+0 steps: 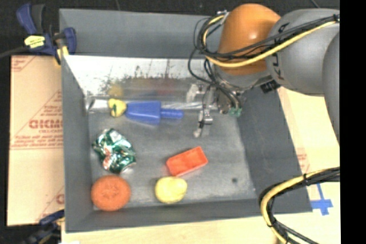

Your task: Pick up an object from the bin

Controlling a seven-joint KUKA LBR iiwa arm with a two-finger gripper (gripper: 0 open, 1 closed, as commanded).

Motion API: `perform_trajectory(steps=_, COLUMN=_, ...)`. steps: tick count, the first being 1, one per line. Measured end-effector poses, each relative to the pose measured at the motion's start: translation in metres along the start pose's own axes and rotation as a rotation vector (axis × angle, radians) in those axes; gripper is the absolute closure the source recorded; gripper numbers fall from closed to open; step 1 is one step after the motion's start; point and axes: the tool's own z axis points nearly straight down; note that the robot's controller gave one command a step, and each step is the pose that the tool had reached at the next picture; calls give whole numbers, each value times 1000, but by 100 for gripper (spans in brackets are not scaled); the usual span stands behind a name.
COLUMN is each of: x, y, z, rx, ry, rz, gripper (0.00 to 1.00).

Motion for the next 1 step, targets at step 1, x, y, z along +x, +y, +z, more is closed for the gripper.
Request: perform_trajectory(steps=1, x=-2, y=0, z=-4, rx=0, ry=-8, rz=0, gripper=0)
